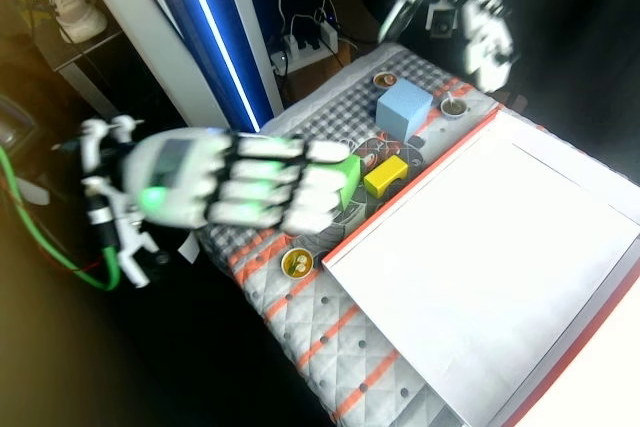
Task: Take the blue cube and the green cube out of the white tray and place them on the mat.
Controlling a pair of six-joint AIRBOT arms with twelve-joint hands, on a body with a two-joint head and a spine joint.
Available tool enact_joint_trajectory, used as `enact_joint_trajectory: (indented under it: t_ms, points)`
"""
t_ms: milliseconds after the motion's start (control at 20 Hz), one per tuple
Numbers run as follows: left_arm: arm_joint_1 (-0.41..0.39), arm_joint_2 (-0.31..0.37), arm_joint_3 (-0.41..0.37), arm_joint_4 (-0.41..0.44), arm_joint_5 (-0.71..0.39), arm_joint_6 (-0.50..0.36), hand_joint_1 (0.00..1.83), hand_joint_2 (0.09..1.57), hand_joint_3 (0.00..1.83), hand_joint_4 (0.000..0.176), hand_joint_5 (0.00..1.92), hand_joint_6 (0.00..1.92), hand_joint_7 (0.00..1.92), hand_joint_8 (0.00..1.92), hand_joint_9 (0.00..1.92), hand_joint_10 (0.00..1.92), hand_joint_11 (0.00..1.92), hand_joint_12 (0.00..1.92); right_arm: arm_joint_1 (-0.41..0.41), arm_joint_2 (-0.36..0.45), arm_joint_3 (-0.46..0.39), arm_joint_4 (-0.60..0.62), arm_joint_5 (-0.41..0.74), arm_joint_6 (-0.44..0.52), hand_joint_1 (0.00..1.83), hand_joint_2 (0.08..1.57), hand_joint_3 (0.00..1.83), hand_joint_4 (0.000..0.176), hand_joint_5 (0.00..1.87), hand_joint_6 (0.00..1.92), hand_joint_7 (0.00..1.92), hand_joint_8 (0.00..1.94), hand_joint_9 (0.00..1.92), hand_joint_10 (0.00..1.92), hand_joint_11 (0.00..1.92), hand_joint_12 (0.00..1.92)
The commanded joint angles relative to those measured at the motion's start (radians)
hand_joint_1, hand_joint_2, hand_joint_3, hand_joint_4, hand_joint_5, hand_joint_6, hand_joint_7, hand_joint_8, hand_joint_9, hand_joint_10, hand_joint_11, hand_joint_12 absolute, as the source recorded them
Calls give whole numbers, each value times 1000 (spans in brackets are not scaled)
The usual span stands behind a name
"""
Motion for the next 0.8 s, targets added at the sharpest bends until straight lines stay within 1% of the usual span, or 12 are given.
enact_joint_trajectory:
  t_ms: [0,150,200,250,300,350,400,450,550,650,700,750]
  points:
    - [18,-8,22,-22,-200,-95,757,923,1,103,74,8,103,0,62,0,0,9,-13,1,-1,46,187,0,677,947,15,108,40,0,45,0,29,0,0,0]
    - [137,-60,105,-59,-366,-427,721,927,2,120,1,0,85,0,75,12,8,4,-54,-5,-2,93,220,14,542,955,13,105,31,3,36,1,43,6,0,0]
    - [177,-71,108,-68,-434,-484,693,899,0,138,0,0,147,4,141,14,43,23,-55,-6,-10,85,242,16,559,979,6,71,51,2,79,3,110,12,0,0]
    - [208,-72,96,-79,-515,-512,635,897,0,143,0,0,148,0,156,14,69,36,-55,-5,-21,76,274,16,596,986,4,57,74,9,110,11,135,15,0,0]
    - [236,-67,73,-94,-606,-514,575,879,0,155,0,0,173,8,186,21,115,61,-57,-1,-34,65,319,16,626,1015,4,88,92,4,190,11,210,17,42,20]
    - [255,-65,58,-108,-676,-514,576,892,0,144,1,0,140,1,183,17,112,63,-60,1,-40,58,356,16,687,1006,0,97,117,10,228,15,251,23,83,39]
    - [272,-65,49,-119,-742,-517,643,915,1,163,9,0,187,4,240,11,100,274,-64,1,-46,53,392,16,600,1022,4,61,94,2,224,9,219,6,113,50]
    - [285,-66,42,-137,-781,-549,563,1089,0,143,1,0,218,3,286,6,19,562,-70,1,-49,47,426,16,474,1115,10,50,70,1,241,5,268,10,183,77]
    - [277,-77,46,-133,-782,-566,427,1114,0,98,18,6,244,0,341,11,0,765,-69,2,-61,35,427,16,489,1201,13,119,2,0,245,0,327,14,162,56]
    - [258,-84,45,-120,-782,-581,354,1066,0,93,316,44,230,1,287,3,0,544,-40,2,-66,-17,427,10,365,1176,0,51,335,24,147,1,205,0,137,37]
    - [224,-87,45,-83,-782,-581,112,1131,12,93,400,59,199,0,190,3,0,231,-12,6,-75,-62,427,-8,271,1100,0,81,236,4,142,1,131,0,43,7]
    - [197,-88,45,-46,-782,-580,88,1229,11,56,507,77,218,3,187,4,0,176,16,11,-78,-91,428,-19,229,1069,0,120,250,13,103,0,31,0,8,1]
